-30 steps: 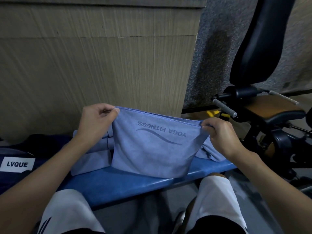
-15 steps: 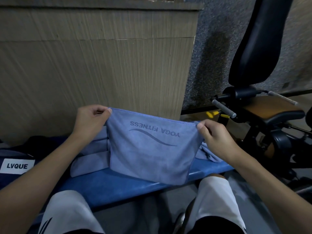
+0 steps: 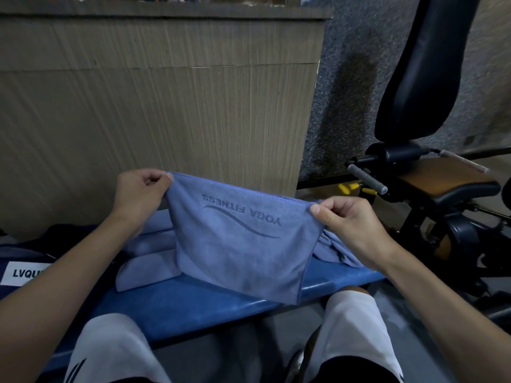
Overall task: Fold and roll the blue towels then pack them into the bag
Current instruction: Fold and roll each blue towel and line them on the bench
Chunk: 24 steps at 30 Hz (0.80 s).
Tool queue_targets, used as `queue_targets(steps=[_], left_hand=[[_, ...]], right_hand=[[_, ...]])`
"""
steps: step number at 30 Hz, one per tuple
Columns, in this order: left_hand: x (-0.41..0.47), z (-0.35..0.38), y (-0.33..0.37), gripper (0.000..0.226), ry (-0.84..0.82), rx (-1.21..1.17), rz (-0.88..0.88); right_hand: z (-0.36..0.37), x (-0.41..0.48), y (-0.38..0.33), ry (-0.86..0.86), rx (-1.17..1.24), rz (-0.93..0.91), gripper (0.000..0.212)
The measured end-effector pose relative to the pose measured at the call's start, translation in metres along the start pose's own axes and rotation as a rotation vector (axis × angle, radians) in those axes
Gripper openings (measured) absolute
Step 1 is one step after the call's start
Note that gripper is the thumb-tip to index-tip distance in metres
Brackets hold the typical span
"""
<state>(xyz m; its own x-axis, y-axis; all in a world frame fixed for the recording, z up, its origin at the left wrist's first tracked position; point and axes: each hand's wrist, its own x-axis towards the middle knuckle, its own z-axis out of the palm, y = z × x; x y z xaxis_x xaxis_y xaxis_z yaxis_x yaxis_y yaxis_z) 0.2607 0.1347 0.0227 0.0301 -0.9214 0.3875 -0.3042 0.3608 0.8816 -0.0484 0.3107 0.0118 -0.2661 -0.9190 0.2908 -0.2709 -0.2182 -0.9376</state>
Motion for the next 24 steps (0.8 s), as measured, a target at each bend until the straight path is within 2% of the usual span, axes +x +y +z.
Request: queue_targets(steps=[5,10,13,17,19,24], left_hand=[[0.002,-0.002,0.003,0.022,0.003,-0.009,0.006],[-0.003,-0.001,0.011,0.021,-0.056,-0.069,0.024],[-0.005,0.000,0.014,0.020,-0.096,-0.131,0.008],[-0.005,-0.002,0.016,0.034,-0.161,-0.197,-0.009],[-0.006,-0.001,0.017,0.036,-0.178,-0.204,-0.009],[-0.001,-0.001,0.018,0.015,-0.180,-0.241,-0.030]], right_hand=[[-0.002,0.001,0.002,-0.035,-0.015,0.044,0.014],[-0.004,0.008,0.012,0.095,-0.122,0.014,0.017],[-0.005,0.016,0.015,0.241,-0.068,0.021,0.017],[-0.006,0.029,0.015,0.384,0.065,0.072,0.021],[-0.007,0.033,0.014,0.394,0.102,0.105,0.016],[-0.010,0.045,0.012,0.319,0.241,0.110,0.019]])
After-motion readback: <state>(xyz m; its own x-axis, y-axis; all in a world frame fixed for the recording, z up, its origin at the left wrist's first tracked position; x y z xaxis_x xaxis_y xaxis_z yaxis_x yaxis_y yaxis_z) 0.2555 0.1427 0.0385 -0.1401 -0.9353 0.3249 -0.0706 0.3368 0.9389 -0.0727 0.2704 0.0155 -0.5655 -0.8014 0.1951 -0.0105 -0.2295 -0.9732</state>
